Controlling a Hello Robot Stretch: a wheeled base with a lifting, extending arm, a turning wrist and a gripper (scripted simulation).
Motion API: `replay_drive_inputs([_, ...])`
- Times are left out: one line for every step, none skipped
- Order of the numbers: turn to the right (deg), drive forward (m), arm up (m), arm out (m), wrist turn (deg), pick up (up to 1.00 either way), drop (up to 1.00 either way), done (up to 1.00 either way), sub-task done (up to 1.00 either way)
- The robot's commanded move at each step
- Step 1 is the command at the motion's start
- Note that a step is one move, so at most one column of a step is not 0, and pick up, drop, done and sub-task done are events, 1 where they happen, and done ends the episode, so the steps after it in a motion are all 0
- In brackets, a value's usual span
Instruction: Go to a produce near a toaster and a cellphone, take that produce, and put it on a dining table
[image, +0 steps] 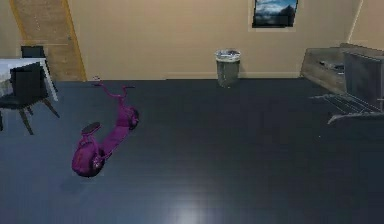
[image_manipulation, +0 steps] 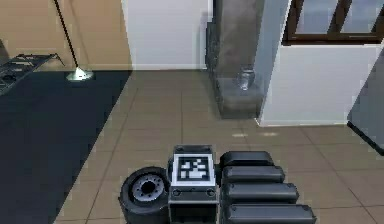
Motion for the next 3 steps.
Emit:
replay_drive_inputs([-3.0,0.00,0.00,0.00,0.0,0.00,0.00,0.00,0.00])
replay_drive_inputs([0.0,1.00,0.00,0.00,0.0,0.00,0.00,0.00,0.00])
replay_drive_inputs([0.0,0.85,0.00,0.00,0.0,0.00,0.00,0.00,0.00])
